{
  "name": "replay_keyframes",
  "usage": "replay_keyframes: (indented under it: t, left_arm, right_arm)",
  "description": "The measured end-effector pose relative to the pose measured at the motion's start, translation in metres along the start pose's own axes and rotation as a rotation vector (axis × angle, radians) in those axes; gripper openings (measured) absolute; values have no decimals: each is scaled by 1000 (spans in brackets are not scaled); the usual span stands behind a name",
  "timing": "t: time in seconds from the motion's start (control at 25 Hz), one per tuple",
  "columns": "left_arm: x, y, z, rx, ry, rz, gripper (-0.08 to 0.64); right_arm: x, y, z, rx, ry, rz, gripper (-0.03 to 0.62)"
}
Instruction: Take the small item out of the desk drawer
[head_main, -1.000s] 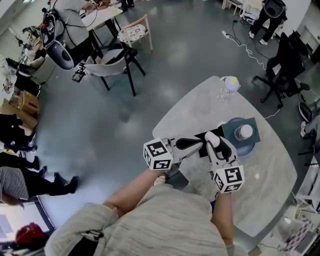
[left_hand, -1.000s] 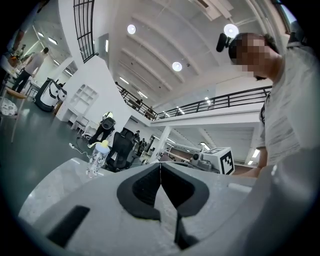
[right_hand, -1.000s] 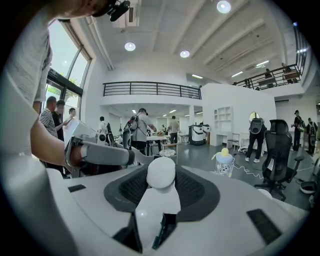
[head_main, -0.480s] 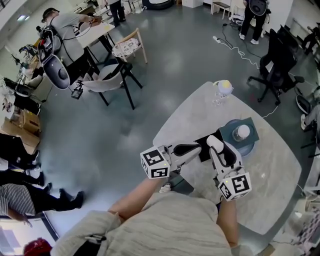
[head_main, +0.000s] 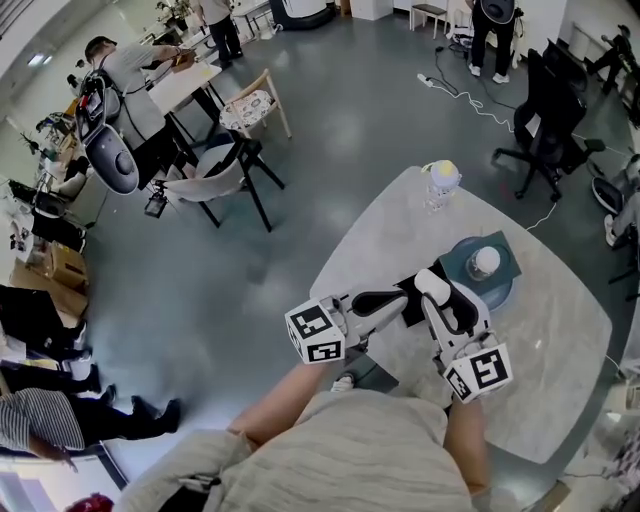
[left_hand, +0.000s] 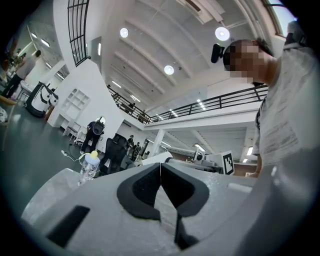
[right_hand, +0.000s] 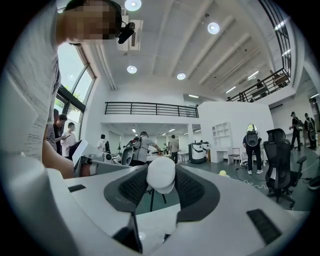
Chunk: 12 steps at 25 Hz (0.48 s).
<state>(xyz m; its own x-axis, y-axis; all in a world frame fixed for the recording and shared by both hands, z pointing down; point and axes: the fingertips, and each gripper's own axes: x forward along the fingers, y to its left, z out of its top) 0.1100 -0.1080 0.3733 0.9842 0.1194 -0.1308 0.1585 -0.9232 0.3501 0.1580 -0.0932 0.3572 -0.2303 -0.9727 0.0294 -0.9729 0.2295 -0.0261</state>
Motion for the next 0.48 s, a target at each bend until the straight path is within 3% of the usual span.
replay_keyframes:
  t: [0.48]
  left_arm:
    - [6,-1,-2,0,6,0,15]
  right_arm:
    - [-3,-3,-2,0,6,2,166]
